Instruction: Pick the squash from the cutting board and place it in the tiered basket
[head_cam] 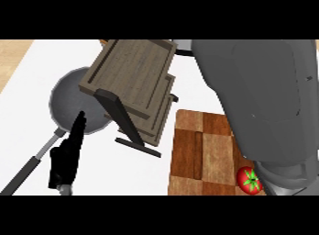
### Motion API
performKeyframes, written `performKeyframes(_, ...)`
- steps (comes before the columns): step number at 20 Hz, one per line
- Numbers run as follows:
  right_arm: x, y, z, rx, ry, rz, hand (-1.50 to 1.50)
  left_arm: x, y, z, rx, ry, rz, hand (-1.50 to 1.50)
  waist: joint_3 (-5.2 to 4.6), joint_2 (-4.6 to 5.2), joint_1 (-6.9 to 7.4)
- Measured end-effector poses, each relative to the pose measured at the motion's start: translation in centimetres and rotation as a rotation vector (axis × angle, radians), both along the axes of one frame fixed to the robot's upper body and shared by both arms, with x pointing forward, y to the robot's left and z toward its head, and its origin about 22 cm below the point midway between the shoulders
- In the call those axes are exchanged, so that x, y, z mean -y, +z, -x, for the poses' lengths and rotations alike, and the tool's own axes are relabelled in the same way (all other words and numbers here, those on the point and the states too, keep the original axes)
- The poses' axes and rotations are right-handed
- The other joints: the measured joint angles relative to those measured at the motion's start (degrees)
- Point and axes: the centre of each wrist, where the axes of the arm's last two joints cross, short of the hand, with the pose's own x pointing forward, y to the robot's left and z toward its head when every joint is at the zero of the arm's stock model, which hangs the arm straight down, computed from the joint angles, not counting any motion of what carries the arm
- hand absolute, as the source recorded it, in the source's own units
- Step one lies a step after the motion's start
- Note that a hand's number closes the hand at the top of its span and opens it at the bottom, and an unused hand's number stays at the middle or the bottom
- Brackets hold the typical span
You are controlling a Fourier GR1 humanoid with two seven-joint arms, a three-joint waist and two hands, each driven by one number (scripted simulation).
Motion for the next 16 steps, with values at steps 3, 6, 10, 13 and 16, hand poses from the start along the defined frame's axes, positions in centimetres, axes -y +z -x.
performKeyframes(3,0.3,-0.8,-0.6,-0.001,0.004,-0.133,-1.5,-0.1,0.0,-0.3,0.0,-0.005,-0.004,0.0,0.0,0.03,0.19)
performKeyframes(6,0.3,-1.1,-0.7,0.031,0.001,-0.263,-1.5,-0.1,0.1,-0.2,-0.005,-0.009,0.006,0.0,-0.01,-0.02,0.32)
performKeyframes(10,0.5,-0.8,-0.3,0.102,-0.012,-0.406,-1.5,-0.1,0.1,0.1,-0.013,0.002,0.008,0.0,0.02,-0.19,-0.25)
performKeyframes(13,1.1,0.0,0.4,0.204,-0.061,-0.463,-1.5,-0.8,-0.3,0.2,-0.009,0.018,0.0,0.0,0.05,-0.4,-1.27)
performKeyframes(16,3.2,0.9,0.8,0.301,-0.157,-0.484,-1.5,-0.8,-0.4,0.6,-0.008,0.031,0.002,0.0,0.08,-0.62,-2.15)
